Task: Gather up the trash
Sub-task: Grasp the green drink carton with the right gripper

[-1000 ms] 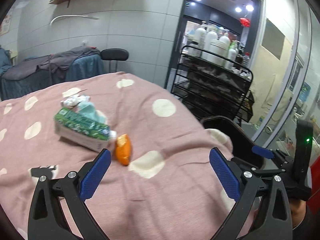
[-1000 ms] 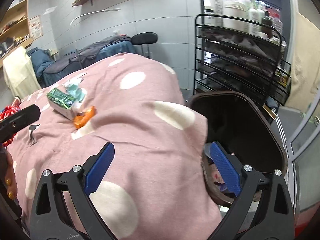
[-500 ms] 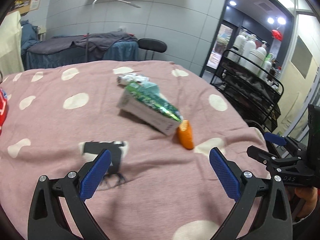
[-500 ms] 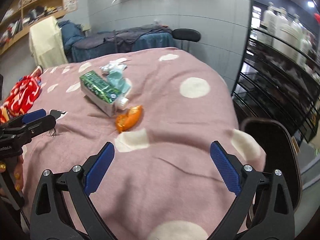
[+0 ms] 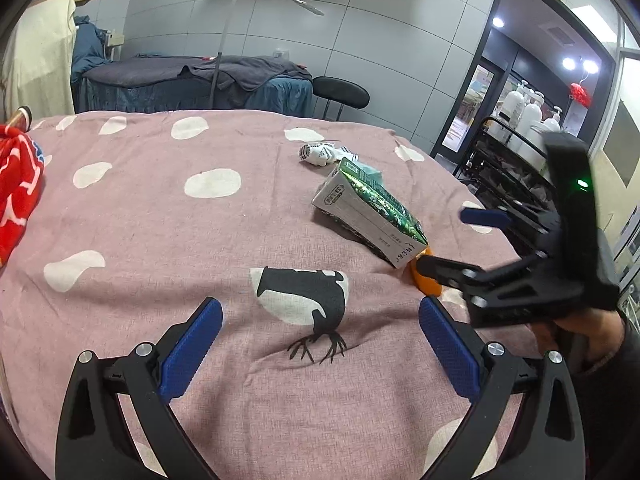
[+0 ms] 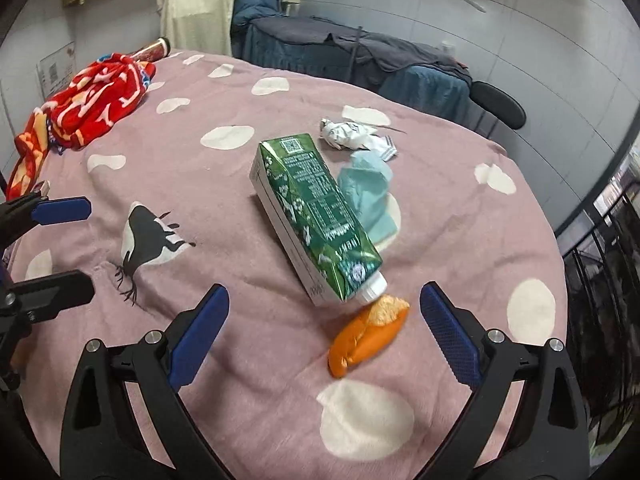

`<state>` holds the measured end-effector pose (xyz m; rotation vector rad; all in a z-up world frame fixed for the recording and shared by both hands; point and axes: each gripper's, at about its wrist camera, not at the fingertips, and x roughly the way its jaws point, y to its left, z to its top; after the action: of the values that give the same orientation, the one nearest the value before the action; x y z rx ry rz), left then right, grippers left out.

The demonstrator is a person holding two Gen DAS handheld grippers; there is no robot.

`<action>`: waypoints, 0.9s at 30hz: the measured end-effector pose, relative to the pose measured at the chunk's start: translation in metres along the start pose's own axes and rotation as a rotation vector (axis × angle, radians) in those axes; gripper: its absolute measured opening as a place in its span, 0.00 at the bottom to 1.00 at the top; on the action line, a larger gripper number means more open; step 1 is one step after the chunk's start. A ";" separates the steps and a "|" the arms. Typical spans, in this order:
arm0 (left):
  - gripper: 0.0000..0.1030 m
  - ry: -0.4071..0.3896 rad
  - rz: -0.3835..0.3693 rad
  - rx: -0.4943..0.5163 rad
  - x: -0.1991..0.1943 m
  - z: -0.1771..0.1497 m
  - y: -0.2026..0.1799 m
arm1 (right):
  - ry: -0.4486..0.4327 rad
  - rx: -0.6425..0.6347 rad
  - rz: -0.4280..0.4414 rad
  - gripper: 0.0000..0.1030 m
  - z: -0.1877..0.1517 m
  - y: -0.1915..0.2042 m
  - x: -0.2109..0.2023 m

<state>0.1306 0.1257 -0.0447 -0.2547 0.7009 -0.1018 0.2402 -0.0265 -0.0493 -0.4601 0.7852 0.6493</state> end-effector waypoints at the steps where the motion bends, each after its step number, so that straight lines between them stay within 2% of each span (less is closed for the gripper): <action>1: 0.95 0.001 0.001 0.004 0.000 0.000 0.000 | 0.001 -0.037 0.014 0.89 0.006 0.001 0.006; 3: 0.95 0.004 0.003 0.011 -0.001 -0.001 0.002 | 0.004 -0.099 0.033 0.84 0.016 0.001 0.018; 5: 0.95 0.006 -0.006 0.011 -0.002 -0.001 0.005 | 0.006 -0.155 0.054 0.84 0.026 -0.001 0.031; 8: 0.95 0.007 -0.016 0.004 -0.001 0.000 0.009 | 0.045 -0.196 0.098 0.83 0.038 -0.007 0.051; 13: 0.95 0.021 -0.015 0.013 0.004 0.002 0.011 | 0.110 -0.227 0.178 0.75 0.049 -0.014 0.087; 16: 0.95 0.030 -0.020 0.015 0.008 0.004 0.012 | 0.108 -0.198 0.222 0.73 0.052 -0.017 0.096; 18: 0.95 0.037 -0.023 0.013 0.011 0.005 0.012 | 0.104 -0.171 0.238 0.59 0.055 -0.019 0.098; 20: 0.95 0.045 -0.029 0.011 0.015 0.006 0.012 | 0.097 -0.148 0.233 0.52 0.056 -0.021 0.095; 27: 0.95 0.068 -0.051 0.053 0.030 0.020 0.006 | 0.016 -0.026 0.249 0.49 0.053 -0.036 0.061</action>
<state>0.1662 0.1305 -0.0500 -0.2187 0.7581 -0.1781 0.3236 0.0019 -0.0577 -0.3943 0.8578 0.8887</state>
